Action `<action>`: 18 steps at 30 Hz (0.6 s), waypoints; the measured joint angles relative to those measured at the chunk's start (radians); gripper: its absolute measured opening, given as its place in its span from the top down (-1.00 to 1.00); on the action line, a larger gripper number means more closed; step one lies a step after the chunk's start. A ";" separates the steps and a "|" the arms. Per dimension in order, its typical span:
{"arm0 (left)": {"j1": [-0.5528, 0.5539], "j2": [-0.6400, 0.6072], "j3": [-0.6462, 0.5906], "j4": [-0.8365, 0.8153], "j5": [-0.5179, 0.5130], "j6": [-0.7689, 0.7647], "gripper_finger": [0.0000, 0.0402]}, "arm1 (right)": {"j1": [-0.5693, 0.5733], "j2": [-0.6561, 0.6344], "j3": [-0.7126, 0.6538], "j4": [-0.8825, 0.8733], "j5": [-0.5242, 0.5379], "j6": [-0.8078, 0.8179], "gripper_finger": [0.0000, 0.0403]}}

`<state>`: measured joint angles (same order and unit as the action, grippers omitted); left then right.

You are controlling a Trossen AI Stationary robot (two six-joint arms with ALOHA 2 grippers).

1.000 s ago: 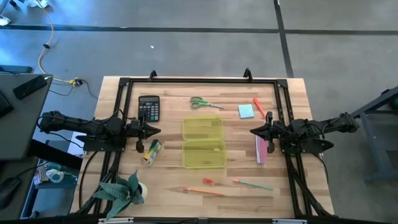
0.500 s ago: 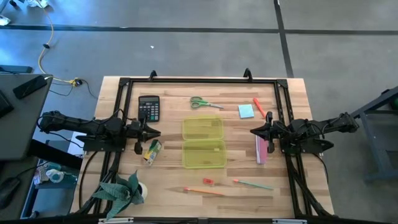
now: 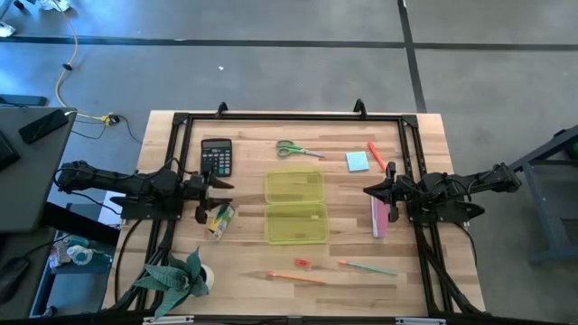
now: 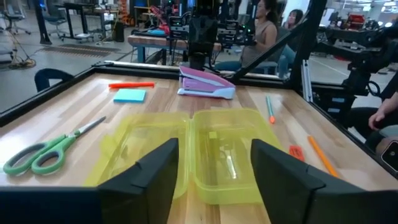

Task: Pack school essentials
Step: Put the green scissors into the yellow supply box

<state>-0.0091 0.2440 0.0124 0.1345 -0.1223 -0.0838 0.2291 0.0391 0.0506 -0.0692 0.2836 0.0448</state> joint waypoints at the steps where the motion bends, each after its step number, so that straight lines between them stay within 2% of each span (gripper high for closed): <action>1: 0.000 0.000 0.000 0.016 -0.002 0.012 0.02 | 0.000 0.000 0.000 0.000 0.000 0.000 1.00; 5: 0.000 0.000 0.000 0.168 -0.072 0.081 0.02 | 0.000 0.000 0.000 0.000 0.000 0.000 1.00; 8: 0.007 -0.001 0.008 0.275 -0.130 0.198 0.04 | 0.000 0.000 0.000 0.000 0.000 0.000 1.00; 12: 0.050 0.004 0.075 0.284 -0.148 0.325 0.04 | 0.000 0.000 0.000 0.000 0.000 0.000 1.00; 18: 0.154 0.117 0.225 0.214 -0.146 0.418 0.04 | 0.000 0.000 0.000 0.000 0.000 0.000 1.00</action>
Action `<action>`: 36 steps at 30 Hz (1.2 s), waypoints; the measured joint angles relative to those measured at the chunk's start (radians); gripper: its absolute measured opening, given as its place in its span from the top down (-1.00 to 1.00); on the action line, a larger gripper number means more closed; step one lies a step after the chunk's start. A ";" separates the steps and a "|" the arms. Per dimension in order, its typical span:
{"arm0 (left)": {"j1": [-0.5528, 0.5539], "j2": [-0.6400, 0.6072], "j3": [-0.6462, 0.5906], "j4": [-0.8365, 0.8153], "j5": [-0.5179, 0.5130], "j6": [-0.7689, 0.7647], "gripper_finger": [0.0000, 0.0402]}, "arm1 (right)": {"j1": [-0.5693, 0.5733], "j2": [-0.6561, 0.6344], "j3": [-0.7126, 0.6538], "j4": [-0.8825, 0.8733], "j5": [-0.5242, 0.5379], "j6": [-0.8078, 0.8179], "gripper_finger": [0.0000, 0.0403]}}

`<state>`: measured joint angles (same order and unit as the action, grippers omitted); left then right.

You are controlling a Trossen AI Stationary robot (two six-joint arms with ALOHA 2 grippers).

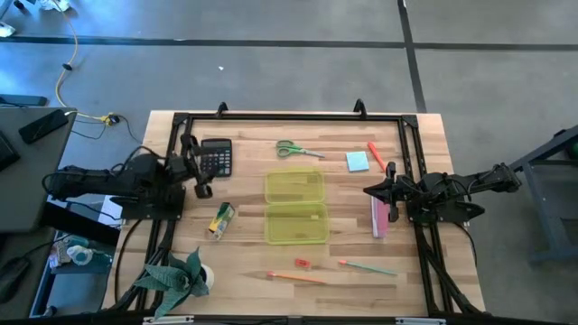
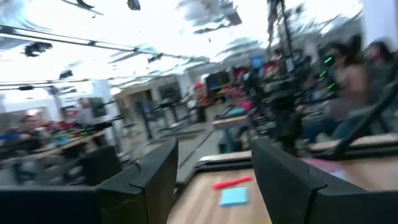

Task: Pack school essentials
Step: Put the green scissors into the yellow supply box

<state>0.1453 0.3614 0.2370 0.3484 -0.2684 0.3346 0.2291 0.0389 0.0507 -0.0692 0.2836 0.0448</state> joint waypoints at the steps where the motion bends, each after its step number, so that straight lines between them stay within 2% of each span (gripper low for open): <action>1: 0.024 0.035 0.031 -0.022 0.000 0.012 0.04 | 0.000 0.000 0.000 0.000 0.000 0.000 1.00; 8: 0.203 0.331 0.263 -0.180 0.022 0.043 0.04 | 0.000 0.000 0.000 0.000 0.000 0.000 1.00; 16: 0.360 0.646 0.507 -0.366 0.141 0.049 0.04 | 0.000 0.000 0.000 0.000 0.000 0.000 1.00; 20: 0.397 0.778 0.599 -0.421 0.179 0.069 0.04 | 0.000 0.000 0.000 0.000 0.000 0.000 1.00; 27: 0.427 0.963 0.745 -0.493 0.188 0.069 0.04 | 0.000 0.000 0.000 0.000 0.000 0.000 1.00; 32: 0.449 1.090 0.827 -0.496 0.260 0.069 0.04 | 0.000 0.000 0.000 0.000 0.000 0.000 1.00; 36: 0.463 1.196 0.886 -0.500 0.266 0.065 0.04 | 0.000 0.000 0.000 0.000 0.000 0.000 1.00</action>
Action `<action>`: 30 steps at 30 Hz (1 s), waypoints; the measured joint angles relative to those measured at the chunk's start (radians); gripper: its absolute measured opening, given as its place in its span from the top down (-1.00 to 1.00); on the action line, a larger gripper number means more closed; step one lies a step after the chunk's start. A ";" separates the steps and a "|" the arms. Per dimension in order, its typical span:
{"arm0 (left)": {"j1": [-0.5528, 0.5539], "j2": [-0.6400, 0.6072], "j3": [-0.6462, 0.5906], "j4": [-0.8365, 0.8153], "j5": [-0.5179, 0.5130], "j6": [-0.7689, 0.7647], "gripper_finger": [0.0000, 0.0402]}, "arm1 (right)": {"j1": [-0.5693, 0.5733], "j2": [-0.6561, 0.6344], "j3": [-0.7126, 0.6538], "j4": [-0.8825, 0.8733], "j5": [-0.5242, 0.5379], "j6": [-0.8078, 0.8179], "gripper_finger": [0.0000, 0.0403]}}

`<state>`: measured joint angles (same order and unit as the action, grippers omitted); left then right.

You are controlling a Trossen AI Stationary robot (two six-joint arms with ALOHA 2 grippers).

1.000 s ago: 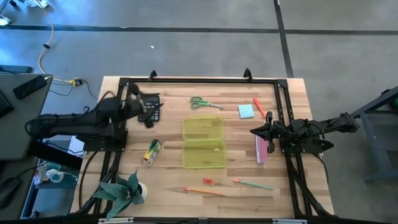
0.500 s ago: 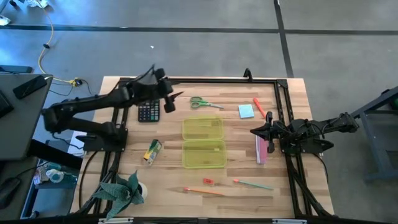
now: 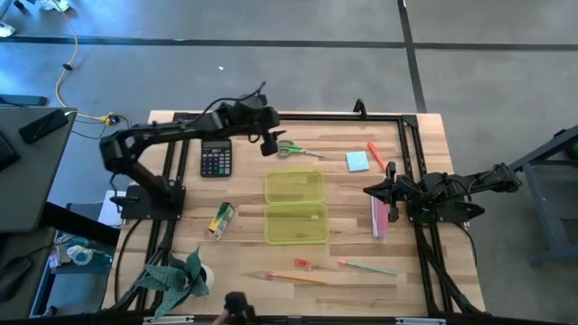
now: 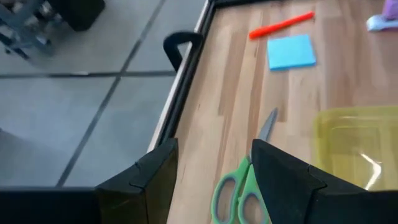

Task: Pack school essentials
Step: Put the green scissors into the yellow supply box

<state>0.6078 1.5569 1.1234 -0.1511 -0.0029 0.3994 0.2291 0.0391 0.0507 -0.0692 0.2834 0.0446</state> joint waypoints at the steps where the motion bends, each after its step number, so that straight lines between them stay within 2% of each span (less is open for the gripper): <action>1: 0.003 0.024 0.011 -0.001 0.001 -0.001 0.04 | 0.000 0.000 0.000 0.000 0.000 0.000 1.00; 13: 0.009 0.238 0.079 -0.037 0.005 -0.003 0.04 | 0.000 0.000 0.000 0.000 0.000 0.000 1.00; 30: 0.032 0.350 0.078 -0.025 0.029 0.014 0.07 | 0.000 0.000 0.000 0.000 0.000 0.000 1.00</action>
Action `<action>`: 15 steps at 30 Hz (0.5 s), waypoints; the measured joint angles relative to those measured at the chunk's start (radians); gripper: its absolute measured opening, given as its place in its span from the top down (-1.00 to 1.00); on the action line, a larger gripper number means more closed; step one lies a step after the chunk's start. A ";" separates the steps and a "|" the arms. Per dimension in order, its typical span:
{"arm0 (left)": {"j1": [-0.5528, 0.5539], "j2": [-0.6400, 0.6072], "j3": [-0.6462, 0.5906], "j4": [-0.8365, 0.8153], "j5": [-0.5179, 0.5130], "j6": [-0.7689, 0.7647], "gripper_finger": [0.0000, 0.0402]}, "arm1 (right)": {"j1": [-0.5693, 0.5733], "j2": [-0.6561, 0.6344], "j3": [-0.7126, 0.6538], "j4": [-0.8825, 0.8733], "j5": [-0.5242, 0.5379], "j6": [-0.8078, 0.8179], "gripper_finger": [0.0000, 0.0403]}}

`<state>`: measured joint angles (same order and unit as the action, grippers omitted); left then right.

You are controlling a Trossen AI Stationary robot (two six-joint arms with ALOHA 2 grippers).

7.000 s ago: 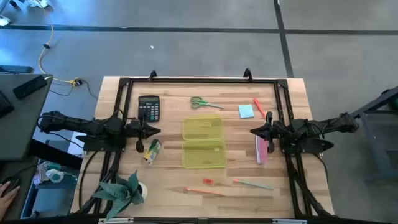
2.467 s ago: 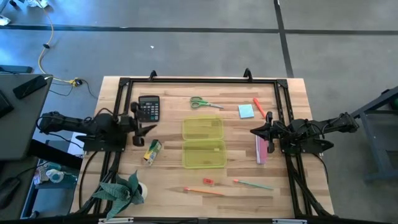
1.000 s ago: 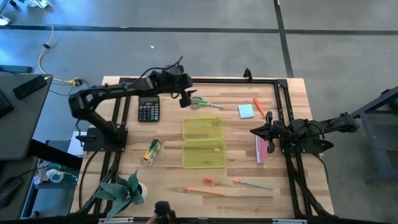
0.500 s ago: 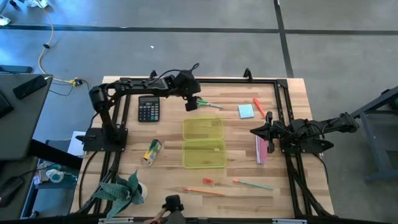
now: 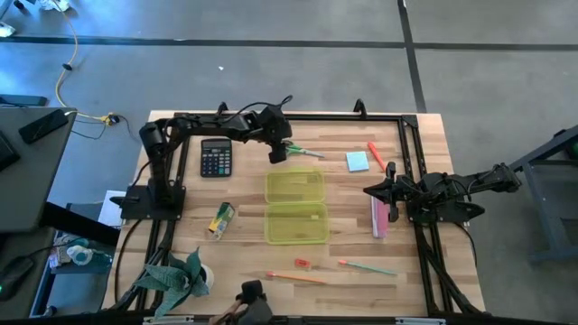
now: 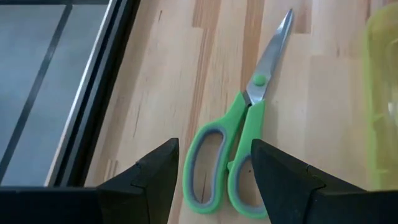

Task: Pack school essentials
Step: Put the green scissors into the yellow supply box

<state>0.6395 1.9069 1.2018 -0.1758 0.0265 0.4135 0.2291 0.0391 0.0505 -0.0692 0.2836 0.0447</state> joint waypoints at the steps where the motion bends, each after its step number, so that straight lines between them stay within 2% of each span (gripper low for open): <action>1: 0.003 0.006 0.000 -0.005 0.000 -0.001 0.08 | 0.000 0.000 0.000 0.000 0.000 0.000 1.00; 15: 0.015 0.043 0.000 -0.029 0.015 -0.017 0.14 | 0.000 0.000 0.000 0.000 0.000 0.000 1.00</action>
<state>0.6548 1.9503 1.2015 -0.2051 0.0418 0.3962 0.2291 0.0389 0.0506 -0.0692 0.2836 0.0445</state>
